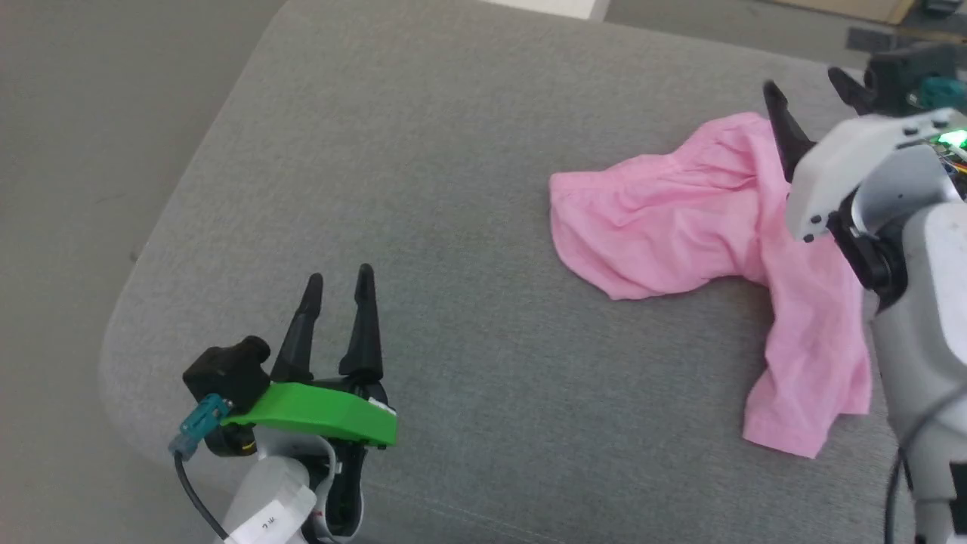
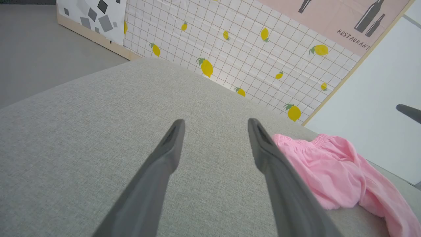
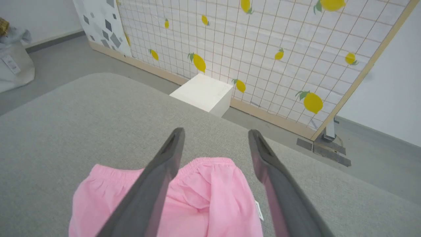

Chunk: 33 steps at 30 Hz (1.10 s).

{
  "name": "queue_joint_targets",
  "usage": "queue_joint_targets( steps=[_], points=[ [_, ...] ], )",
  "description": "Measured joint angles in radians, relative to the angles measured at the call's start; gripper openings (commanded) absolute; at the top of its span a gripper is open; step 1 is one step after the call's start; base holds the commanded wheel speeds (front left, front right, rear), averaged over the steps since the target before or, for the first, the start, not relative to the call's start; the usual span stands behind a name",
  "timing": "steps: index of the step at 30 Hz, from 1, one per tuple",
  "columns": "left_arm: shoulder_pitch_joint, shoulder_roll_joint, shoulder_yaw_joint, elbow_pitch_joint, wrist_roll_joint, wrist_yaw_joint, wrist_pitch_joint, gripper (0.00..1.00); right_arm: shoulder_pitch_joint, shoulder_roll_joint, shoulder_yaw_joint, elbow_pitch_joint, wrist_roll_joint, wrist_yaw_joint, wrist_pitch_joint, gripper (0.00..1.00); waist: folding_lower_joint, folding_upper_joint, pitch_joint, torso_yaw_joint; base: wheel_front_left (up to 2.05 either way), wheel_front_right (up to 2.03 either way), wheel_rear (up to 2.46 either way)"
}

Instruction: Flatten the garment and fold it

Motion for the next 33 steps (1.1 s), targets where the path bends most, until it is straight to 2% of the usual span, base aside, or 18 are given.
queue_joint_targets(
  steps=[6, 11, 14, 18, 26, 30, 33],
  points=[
    [0.011, 0.000, 0.012, 0.010, 0.010, 0.003, 0.000, 1.00, 0.179, 0.048, -0.083, -0.152, 0.036, 0.000, -0.161, 1.00, 0.0000, 0.0000, -0.042, -0.055, 0.00, 0.00, 0.00],
    [0.031, 0.000, 0.021, 0.022, 0.015, 0.005, 0.000, 1.00, 0.363, 0.132, -0.179, -0.261, 0.055, 0.000, -0.212, 1.00, -0.0001, 0.0000, -0.077, -0.109, 0.00, 0.00, 0.00],
    [0.037, -0.001, 0.024, 0.033, 0.018, 0.005, 0.000, 1.00, 0.466, 0.154, -0.213, -0.305, 0.053, 0.000, -0.225, 1.00, -0.0001, 0.0001, -0.097, -0.140, 0.00, 0.00, 0.00],
    [0.048, -0.001, 0.030, 0.047, 0.020, 0.005, 0.000, 1.00, 0.579, 0.169, -0.233, -0.335, 0.066, 0.000, -0.230, 1.00, -0.0001, 0.0000, -0.124, -0.178, 0.00, 0.00, 0.00],
    [0.064, 0.003, 0.023, 0.090, 0.025, 0.007, 0.022, 1.00, 0.699, 0.170, -0.211, -0.323, 0.164, 0.000, -0.247, 1.00, -0.0001, 0.0000, -0.176, -0.260, 0.00, 0.00, 0.00],
    [-0.029, 0.026, 0.010, 0.136, 0.028, -0.003, 0.095, 1.00, 0.699, 0.170, -0.209, -0.328, 0.172, 0.000, -0.250, 1.00, -0.0001, 0.0000, -0.175, -0.287, 0.00, 0.00, 0.00],
    [-0.166, 0.052, 0.004, 0.197, 0.030, -0.012, 0.186, 1.00, 0.696, 0.170, -0.204, -0.338, 0.174, 0.000, -0.250, 1.00, -0.0001, 0.0000, -0.155, -0.303, 0.00, 0.00, 0.00]
  ],
)
